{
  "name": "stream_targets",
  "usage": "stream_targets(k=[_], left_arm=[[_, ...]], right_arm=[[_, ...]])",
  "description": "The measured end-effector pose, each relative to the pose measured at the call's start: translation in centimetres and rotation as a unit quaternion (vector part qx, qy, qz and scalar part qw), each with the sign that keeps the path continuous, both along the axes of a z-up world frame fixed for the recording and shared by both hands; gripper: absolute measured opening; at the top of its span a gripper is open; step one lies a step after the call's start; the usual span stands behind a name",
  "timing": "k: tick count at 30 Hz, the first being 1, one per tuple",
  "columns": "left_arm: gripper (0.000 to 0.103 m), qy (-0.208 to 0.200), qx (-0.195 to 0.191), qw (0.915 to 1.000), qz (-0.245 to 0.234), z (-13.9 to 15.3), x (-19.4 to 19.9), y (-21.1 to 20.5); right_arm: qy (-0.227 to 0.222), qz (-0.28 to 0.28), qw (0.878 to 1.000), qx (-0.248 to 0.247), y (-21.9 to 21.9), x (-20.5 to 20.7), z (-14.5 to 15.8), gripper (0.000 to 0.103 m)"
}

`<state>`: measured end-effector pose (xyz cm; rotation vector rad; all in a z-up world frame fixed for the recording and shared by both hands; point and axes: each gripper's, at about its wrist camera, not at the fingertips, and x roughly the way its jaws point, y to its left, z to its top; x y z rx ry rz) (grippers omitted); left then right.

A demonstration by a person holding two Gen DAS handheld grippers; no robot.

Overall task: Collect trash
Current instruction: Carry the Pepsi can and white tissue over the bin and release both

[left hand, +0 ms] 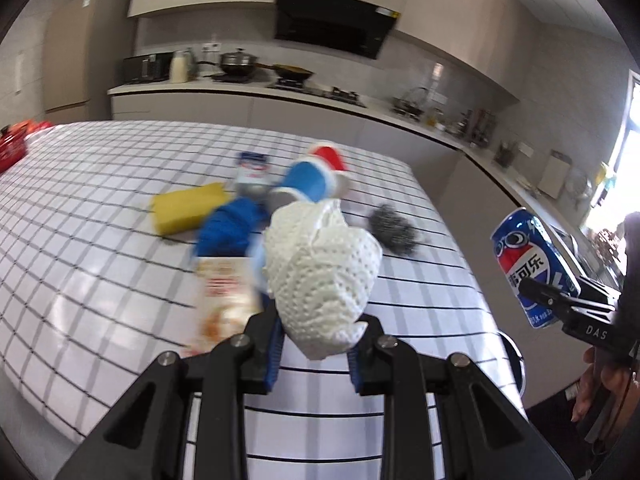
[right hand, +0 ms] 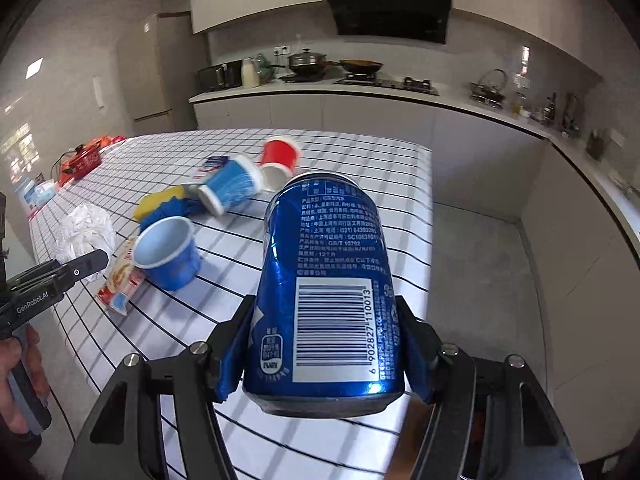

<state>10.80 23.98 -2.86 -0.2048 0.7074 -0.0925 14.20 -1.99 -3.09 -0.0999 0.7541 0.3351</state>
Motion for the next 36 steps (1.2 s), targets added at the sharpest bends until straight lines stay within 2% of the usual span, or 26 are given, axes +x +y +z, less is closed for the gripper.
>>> stream_targets(k=[9, 19, 29, 36], left_arm=[[0.028, -0.002, 0.0, 0.9977, -0.068, 0.4, 0.6, -8.2], [0.028, 0.006, 0.006, 0.9912, -0.132, 0.2, 0.8, -17.2], [0.028, 0.019, 0.012, 0.9797, -0.199, -0.9, 1.2, -26.2], [0.028, 0.036, 0.018, 0.9721, -0.231, -2.4, 1.7, -31.1]], right_arm=[[-0.002, -0.055, 0.998, 0.0, -8.9, -2.4, 0.7, 0.067], [0.0, -0.094, 0.996, -0.004, -17.4, -4.6, 0.7, 0.067], [0.018, -0.116, 0.993, -0.009, -25.2, -6.5, -0.5, 0.067], [0.032, -0.112, 0.993, -0.007, -29.5, -6.7, -2.2, 0.067]])
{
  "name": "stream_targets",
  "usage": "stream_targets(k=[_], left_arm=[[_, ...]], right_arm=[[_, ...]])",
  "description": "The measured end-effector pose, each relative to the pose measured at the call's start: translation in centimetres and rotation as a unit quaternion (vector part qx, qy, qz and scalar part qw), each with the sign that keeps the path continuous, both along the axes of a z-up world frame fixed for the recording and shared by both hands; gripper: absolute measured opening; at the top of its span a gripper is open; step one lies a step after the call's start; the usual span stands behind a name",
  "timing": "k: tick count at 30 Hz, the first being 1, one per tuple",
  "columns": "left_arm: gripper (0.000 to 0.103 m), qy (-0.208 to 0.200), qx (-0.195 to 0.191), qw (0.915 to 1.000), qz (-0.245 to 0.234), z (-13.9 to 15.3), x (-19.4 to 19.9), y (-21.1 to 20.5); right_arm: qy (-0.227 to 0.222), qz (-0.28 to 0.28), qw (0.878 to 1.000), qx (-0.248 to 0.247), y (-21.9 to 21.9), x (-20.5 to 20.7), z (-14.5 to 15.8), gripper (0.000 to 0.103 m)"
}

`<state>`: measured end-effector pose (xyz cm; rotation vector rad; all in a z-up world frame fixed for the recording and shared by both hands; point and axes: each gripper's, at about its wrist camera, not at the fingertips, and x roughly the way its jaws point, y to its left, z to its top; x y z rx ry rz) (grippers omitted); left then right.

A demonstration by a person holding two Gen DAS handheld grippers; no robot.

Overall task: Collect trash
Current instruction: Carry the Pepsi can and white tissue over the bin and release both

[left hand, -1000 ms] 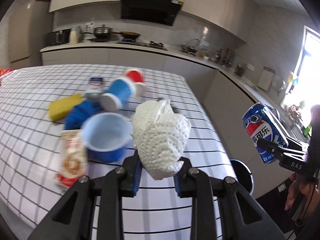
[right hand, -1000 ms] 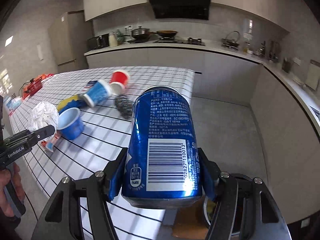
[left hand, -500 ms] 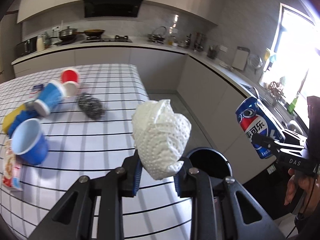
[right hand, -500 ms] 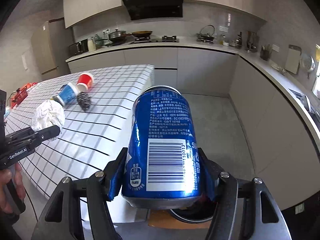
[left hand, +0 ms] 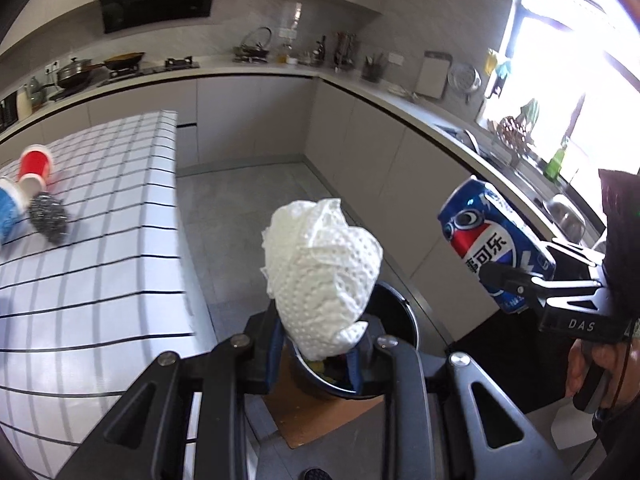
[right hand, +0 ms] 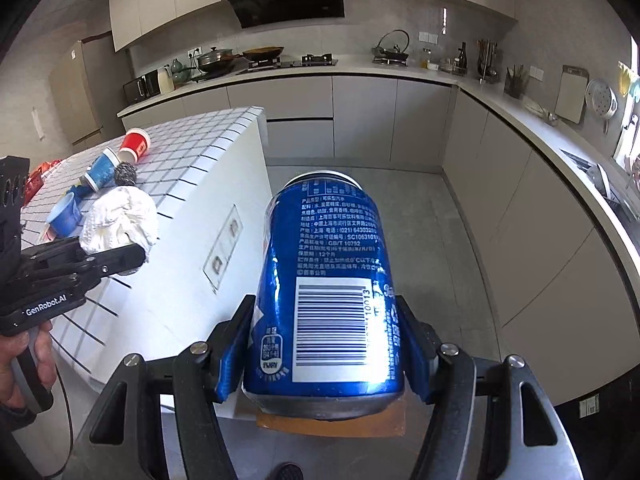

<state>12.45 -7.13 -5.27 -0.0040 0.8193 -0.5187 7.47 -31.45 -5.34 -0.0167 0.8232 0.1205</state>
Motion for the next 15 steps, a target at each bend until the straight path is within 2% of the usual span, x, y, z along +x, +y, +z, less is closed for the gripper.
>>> stream_targets(k=[9, 15], left_arm=[[0.028, 0.019, 0.012, 0.9997, -0.009, -2.1, 0.4, -4.2], [0.028, 0.034, 0.024, 0.9991, -0.01, -4.7, 1.1, -6.4]], right_arm=[[0.018, 0.021, 1.0, 0.006, -4.3, 1.0, -2.8, 0.067], [0.038, 0.052, 0.998, 0.001, -5.2, 2.5, -5.5, 0.067]])
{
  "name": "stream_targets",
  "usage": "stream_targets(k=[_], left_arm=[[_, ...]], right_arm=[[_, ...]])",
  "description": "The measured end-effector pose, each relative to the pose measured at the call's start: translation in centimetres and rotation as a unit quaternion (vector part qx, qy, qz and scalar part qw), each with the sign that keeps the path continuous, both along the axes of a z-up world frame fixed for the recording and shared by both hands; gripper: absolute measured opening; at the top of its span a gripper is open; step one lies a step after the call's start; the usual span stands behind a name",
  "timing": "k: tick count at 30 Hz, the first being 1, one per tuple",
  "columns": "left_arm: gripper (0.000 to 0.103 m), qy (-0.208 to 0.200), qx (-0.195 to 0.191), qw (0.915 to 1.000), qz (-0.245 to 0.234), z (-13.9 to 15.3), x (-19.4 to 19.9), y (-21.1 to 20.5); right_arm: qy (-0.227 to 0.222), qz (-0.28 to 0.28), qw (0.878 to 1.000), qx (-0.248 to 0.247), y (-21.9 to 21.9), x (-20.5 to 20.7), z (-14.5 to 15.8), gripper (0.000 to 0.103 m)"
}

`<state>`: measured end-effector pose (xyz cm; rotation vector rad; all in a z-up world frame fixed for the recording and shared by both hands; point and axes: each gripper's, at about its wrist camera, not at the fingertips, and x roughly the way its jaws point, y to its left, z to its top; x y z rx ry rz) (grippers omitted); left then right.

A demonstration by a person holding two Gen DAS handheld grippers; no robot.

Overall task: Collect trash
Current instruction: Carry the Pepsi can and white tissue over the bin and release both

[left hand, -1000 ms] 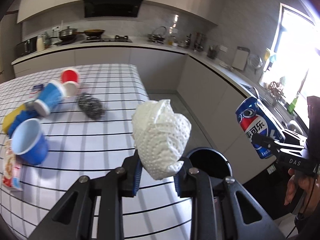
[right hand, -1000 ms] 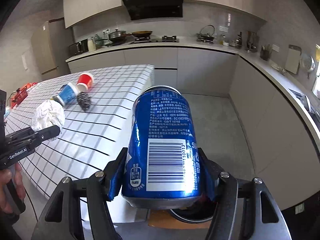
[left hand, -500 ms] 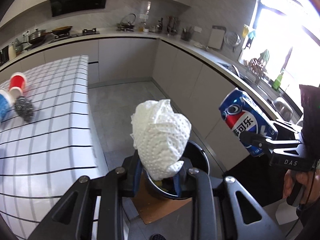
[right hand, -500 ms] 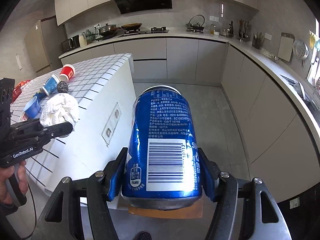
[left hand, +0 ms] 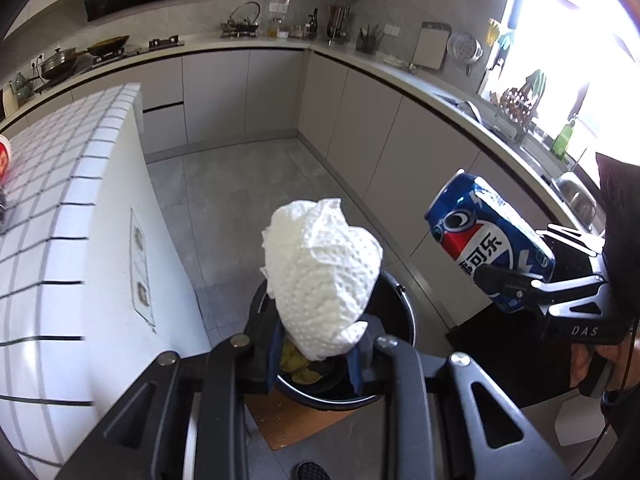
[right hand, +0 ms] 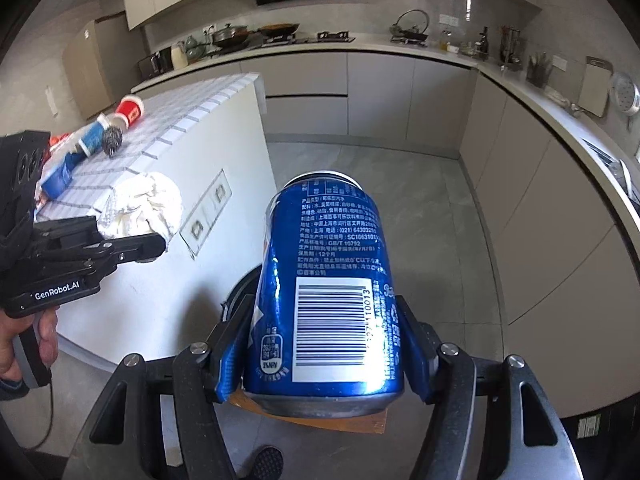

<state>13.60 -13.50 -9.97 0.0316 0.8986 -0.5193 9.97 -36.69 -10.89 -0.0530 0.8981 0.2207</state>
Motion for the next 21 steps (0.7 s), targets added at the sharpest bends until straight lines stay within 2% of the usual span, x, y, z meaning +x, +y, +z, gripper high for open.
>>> stream_targets(k=[10, 12, 13, 14, 15, 16, 21], left_arm=[[0.028, 0.057, 0.017, 0.9982, 0.005, -6.6, 1.4, -2.4], [0.038, 0.064, 0.022, 0.9977, 0.009, -8.3, 1.6, -3.0], [0.069, 0.063, 0.036, 0.997, 0.025, -9.6, 1.7, -3.1], [0.096, 0.07, 0.059, 0.9948, 0.045, -10.4, 1.9, -3.0], [0.097, 0.075, 0.072, 0.9929, 0.059, -11.1, 1.9, -2.8], [0.097, 0.078, 0.075, 0.9918, 0.068, -11.4, 1.8, -2.5], [0.098, 0.086, 0.101, 0.9865, 0.097, -12.1, 1.0, -1.3]], right_arm=[[0.064, 0.088, 0.994, -0.022, 0.4, 3.3, -7.9, 0.067], [0.067, 0.104, 0.992, -0.021, 0.5, 3.9, -8.9, 0.067], [0.058, 0.118, 0.991, -0.022, 0.7, 4.3, -9.6, 0.082], [0.045, 0.123, 0.991, -0.035, 0.6, 4.8, -10.8, 0.103], [0.075, 0.112, 0.989, -0.061, 0.3, 5.8, -12.7, 0.103], [0.093, 0.108, 0.988, -0.063, -0.1, 6.3, -13.8, 0.103], [0.082, 0.08, 0.992, -0.053, -2.0, 6.8, -16.5, 0.103]])
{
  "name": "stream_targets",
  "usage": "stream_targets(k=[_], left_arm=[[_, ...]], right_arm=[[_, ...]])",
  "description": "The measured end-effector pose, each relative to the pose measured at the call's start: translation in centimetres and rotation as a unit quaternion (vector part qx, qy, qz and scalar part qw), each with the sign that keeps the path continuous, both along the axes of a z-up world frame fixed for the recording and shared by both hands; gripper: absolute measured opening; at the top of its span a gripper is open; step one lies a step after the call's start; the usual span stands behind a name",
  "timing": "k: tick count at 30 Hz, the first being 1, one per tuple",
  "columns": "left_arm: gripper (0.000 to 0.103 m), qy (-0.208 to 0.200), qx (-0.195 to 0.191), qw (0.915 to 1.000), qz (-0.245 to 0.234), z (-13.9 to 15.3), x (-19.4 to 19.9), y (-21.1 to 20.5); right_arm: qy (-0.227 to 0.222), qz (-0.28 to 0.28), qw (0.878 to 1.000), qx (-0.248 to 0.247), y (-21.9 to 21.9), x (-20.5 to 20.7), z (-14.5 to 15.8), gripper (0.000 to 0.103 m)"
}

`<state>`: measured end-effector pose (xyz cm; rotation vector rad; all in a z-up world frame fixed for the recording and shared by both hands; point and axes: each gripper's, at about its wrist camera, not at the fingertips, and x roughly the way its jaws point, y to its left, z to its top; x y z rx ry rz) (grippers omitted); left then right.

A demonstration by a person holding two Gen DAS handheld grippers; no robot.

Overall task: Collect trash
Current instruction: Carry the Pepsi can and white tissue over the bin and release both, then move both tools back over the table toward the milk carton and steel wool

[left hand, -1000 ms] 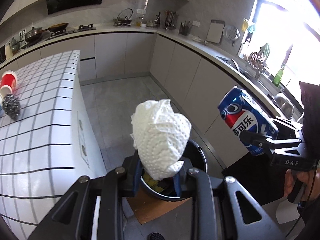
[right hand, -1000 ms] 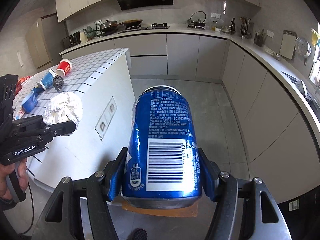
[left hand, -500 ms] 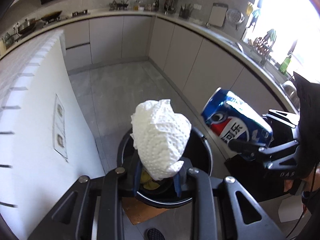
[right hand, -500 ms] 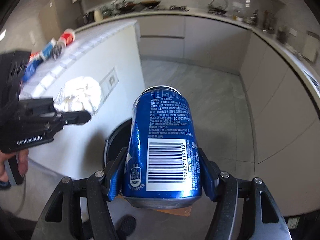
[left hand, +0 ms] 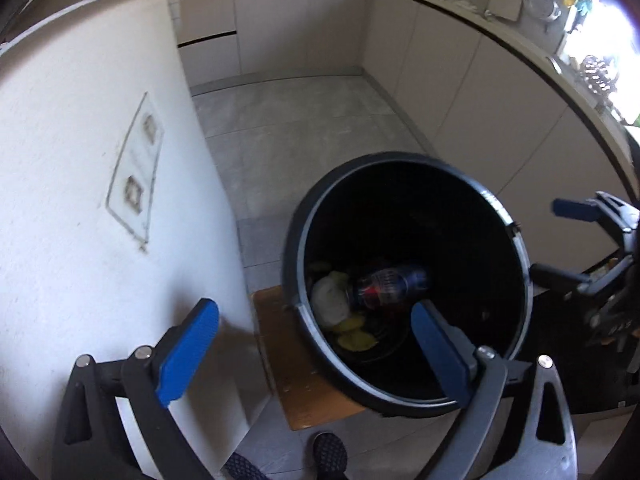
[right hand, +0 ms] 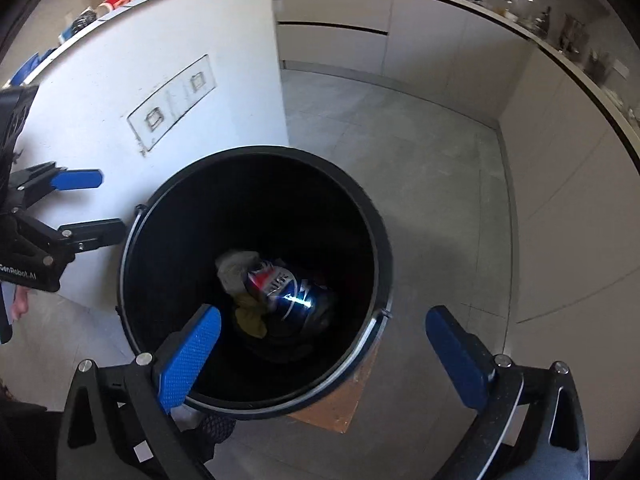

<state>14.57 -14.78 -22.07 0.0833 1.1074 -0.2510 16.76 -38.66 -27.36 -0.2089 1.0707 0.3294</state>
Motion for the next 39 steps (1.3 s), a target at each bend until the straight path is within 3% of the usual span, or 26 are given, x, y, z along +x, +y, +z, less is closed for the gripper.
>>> stream_targets(k=[7, 14, 25, 39], left_arm=[[0.098, -0.004, 0.01, 0.9999, 0.001, 0.8, -0.3, -0.3], [0.1, -0.02, 0.005, 0.9998, -0.006, 2.3, -0.1, -0.8], [0.1, -0.062, -0.012, 0.9978, -0.018, 7.8, -1.3, -0.9], [0.1, -0.127, -0.057, 0.9903, -0.003, 15.3, -3.6, 2.9]], right_arm=[[0.002, -0.021, 1.0, 0.013, 0.7, 0.9, -2.1, 0.103], [-0.014, -0.05, 0.999, 0.013, 0.8, 0.1, -1.0, 0.103], [-0.057, -0.094, 0.994, 0.0, 0.8, -1.9, 4.6, 0.103], [-0.121, -0.105, 0.987, 0.001, 3.8, -5.0, 13.8, 0.103]])
